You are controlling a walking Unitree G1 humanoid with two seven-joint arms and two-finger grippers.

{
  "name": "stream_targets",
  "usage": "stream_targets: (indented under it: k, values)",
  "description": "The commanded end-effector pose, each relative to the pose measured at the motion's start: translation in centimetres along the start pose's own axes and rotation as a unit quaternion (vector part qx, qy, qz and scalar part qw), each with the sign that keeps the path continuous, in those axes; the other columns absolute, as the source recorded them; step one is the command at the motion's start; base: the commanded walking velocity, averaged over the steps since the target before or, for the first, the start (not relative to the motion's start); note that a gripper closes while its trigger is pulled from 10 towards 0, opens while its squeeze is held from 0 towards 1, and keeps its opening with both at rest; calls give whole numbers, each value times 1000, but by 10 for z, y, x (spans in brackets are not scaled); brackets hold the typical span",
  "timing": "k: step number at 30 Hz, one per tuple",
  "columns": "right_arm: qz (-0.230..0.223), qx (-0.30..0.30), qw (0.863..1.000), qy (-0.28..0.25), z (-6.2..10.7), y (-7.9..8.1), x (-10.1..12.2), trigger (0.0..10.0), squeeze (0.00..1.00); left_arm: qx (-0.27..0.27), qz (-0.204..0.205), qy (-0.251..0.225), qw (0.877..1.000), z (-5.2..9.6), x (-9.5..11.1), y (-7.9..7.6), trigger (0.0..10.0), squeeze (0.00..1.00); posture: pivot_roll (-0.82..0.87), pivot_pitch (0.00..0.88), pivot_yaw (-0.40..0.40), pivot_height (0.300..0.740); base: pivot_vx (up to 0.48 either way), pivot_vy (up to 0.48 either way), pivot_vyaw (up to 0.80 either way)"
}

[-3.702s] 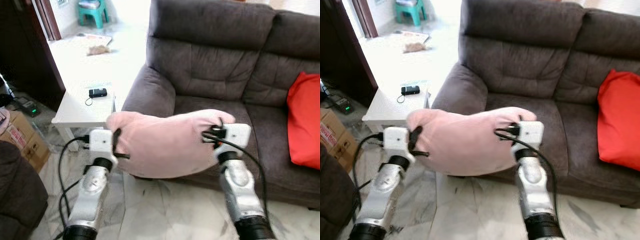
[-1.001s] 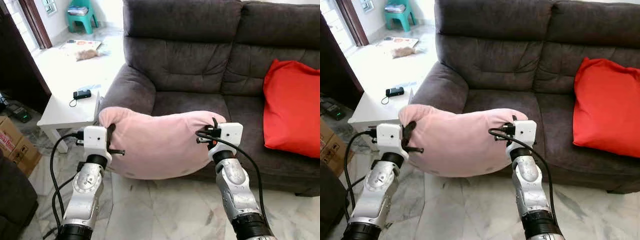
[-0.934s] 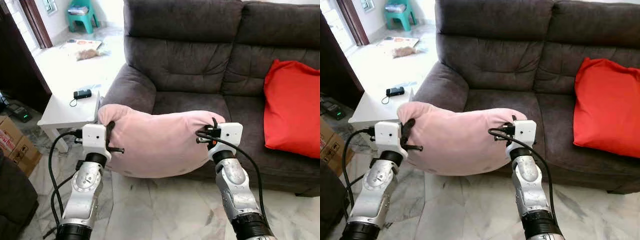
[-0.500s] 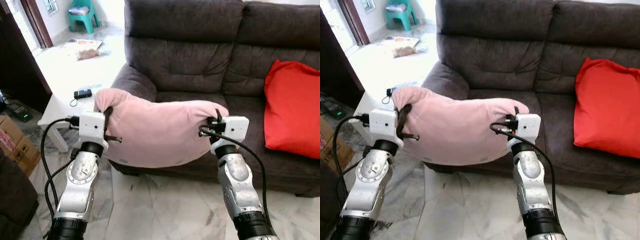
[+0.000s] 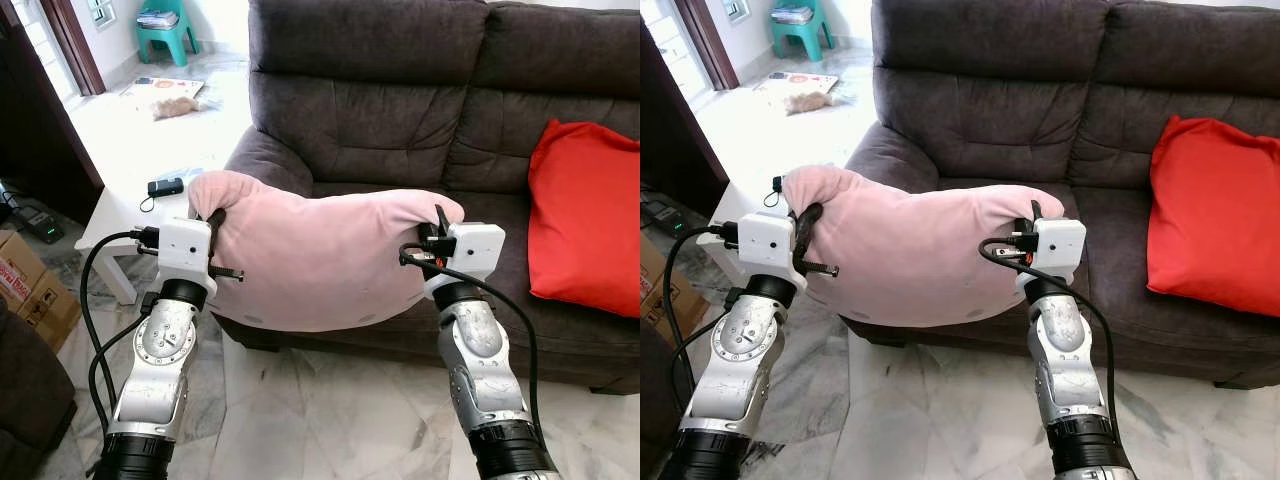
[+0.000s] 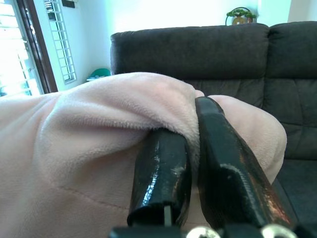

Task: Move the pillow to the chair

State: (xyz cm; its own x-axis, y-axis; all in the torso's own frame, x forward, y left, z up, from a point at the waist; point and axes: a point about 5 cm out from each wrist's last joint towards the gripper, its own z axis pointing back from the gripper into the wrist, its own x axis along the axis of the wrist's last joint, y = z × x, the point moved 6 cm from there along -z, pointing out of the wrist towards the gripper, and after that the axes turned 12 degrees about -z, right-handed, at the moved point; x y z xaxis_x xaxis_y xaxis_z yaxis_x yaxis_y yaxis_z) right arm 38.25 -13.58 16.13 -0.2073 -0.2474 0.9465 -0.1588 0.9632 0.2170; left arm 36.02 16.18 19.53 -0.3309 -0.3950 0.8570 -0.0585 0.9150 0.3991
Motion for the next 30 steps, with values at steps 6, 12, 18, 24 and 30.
stream_targets:
  k: [6, 12, 18, 24, 30]
  values:
    - [-3, 27, 999, -44, -8, 16, 26, 10000, 0, 0, -2, -41, 999, -7, 25, -1, 10000, 0, 64, 43, -44, 740, 0, 0, -698]
    - [-1, 28, 999, -46, -8, 16, 27, 10000, 0, 2, -1, -43, 999, -7, 25, 0, 10000, 0, 63, 43, -45, 740, 0, 0, 0]
    - [-2, 30, 999, -45, -8, 17, 27, 10000, 0, 3, 1, -45, 999, -8, 27, 0, 10000, 0, 63, 43, -45, 740, 81, 0, 0]
    - [-8, 32, 999, -40, -9, 19, 25, 10000, 0, 4, 2, -45, 999, -8, 27, 0, 10000, 0, 62, 42, -45, 740, 257, 0, -446]
    - [-2, 34, 999, -43, -8, 20, 25, 10000, 0, 2, 2, -45, 999, -8, 27, -1, 10000, 0, 63, 37, -45, 740, 258, 0, -398]
